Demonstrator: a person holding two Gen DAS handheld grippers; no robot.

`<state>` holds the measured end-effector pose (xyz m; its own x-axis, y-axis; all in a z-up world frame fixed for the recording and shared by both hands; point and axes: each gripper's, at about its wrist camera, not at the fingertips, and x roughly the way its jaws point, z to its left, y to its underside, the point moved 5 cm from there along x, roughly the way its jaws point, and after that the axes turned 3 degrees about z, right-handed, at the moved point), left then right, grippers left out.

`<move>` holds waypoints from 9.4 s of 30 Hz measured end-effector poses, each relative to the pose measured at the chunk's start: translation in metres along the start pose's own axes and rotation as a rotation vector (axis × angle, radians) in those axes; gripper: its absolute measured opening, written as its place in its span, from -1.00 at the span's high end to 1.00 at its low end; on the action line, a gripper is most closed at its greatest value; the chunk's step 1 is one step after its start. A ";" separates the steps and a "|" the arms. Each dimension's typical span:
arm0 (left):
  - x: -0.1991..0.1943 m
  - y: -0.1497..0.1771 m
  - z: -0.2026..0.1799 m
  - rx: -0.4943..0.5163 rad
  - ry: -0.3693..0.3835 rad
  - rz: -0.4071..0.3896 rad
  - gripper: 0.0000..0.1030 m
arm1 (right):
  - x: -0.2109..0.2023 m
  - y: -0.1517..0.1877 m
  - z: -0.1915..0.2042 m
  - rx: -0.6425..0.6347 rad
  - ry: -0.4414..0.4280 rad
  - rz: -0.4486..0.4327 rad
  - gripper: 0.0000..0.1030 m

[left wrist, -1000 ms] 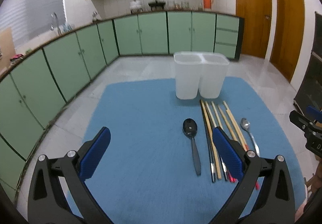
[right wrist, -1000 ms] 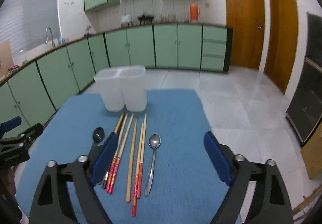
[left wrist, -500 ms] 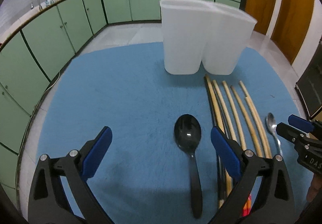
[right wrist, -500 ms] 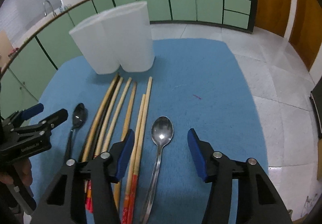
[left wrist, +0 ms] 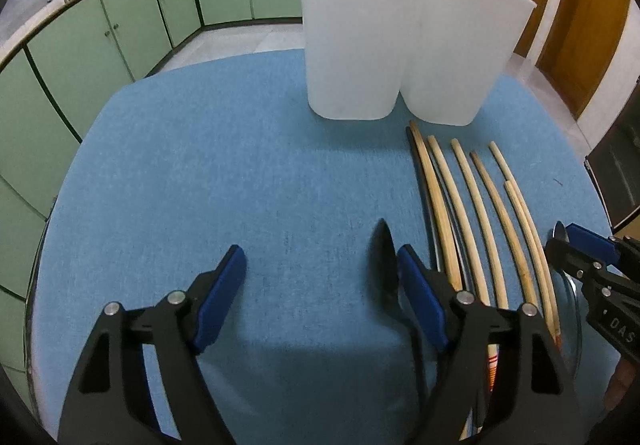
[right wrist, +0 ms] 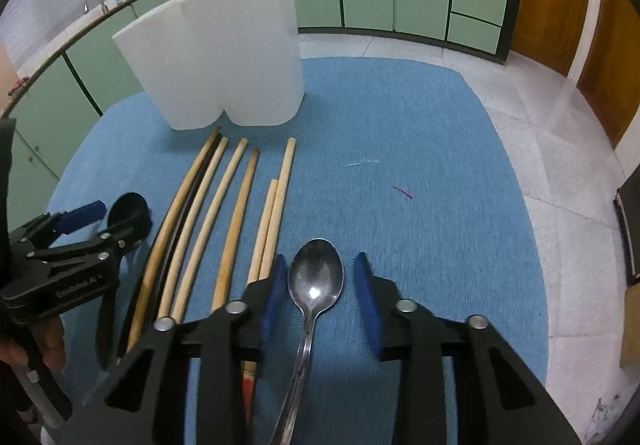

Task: Organize utensils
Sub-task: 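Close the right tool on the metal spoon while the left tool approaches the black spoon, then grasp the black spoon with the left tool while the right tool lifts the metal spoon, then carry both spoons over the white holder and open both tools to drop them in, then move both open tools back down to the chopsticks on the mat, then grasp a red-patterned chopstick with the right tool while the left tool grasps a black chopstick, then lift both chopsticks over the white holder and open both tools to drop them in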

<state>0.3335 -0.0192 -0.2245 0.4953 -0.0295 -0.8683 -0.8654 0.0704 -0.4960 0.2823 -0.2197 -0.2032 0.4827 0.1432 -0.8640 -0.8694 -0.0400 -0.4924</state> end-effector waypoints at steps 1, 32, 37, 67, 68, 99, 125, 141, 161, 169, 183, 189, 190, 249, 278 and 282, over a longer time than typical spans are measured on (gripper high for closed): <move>-0.001 0.000 -0.002 0.002 0.003 -0.003 -0.35 | 0.001 -0.001 0.000 -0.002 0.003 -0.002 0.45; -0.044 0.018 0.014 -0.014 0.135 -0.106 0.71 | -0.047 -0.003 0.004 -0.008 0.008 -0.173 0.45; -0.050 0.016 0.013 -0.039 0.136 -0.116 -0.20 | -0.043 -0.001 0.005 -0.011 0.004 -0.165 0.45; -0.129 -0.009 -0.003 0.036 0.115 -0.470 0.36 | -0.114 -0.029 0.006 -0.026 -0.071 -0.403 0.46; -0.138 -0.014 -0.001 0.032 0.112 -0.504 0.36 | -0.120 -0.032 0.006 -0.027 -0.076 -0.419 0.46; -0.101 -0.189 -0.020 0.066 0.127 -0.803 0.35 | -0.097 -0.232 0.018 -0.069 -0.152 -0.614 0.46; -0.106 -0.116 -0.004 0.048 0.151 -0.715 -0.43 | -0.074 -0.148 0.014 -0.060 -0.131 -0.550 -0.43; -0.135 0.046 -0.004 0.042 0.092 -0.401 -0.71 | -0.098 0.037 -0.001 0.066 -0.068 -0.339 -0.63; -0.112 0.157 -0.004 0.068 0.075 -0.140 -0.44 | -0.081 0.149 0.029 0.002 -0.091 -0.125 0.59; -0.109 0.155 -0.009 0.065 0.080 -0.126 -0.44 | -0.070 0.139 0.037 -0.031 -0.074 -0.137 0.62; -0.096 0.142 -0.025 0.066 0.105 -0.096 -0.35 | -0.062 0.134 0.034 -0.001 -0.086 -0.145 0.87; -0.094 0.140 -0.030 0.075 0.103 -0.086 -0.27 | -0.062 0.133 0.034 0.004 -0.096 -0.143 0.87; -0.094 0.140 -0.031 0.078 0.099 -0.086 -0.26 | -0.062 0.134 0.033 0.005 -0.097 -0.143 0.87; -0.251 0.013 -0.012 0.084 0.123 -0.476 0.89 | -0.218 -0.003 0.015 -0.056 -0.140 -0.454 0.89; -0.322 -0.143 -0.016 0.051 0.123 -0.805 0.89 | -0.276 -0.142 0.020 -0.126 -0.144 -0.672 0.89; -0.298 -0.166 -0.020 0.050 0.115 -0.812 0.89 | -0.253 -0.163 0.024 -0.136 -0.129 -0.644 0.89</move>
<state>0.3277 -0.0424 0.1160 0.9527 -0.1924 -0.2354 -0.2346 0.0275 -0.9717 0.2989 -0.2257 0.0983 0.8768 0.2973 -0.3778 -0.3869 -0.0303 -0.9216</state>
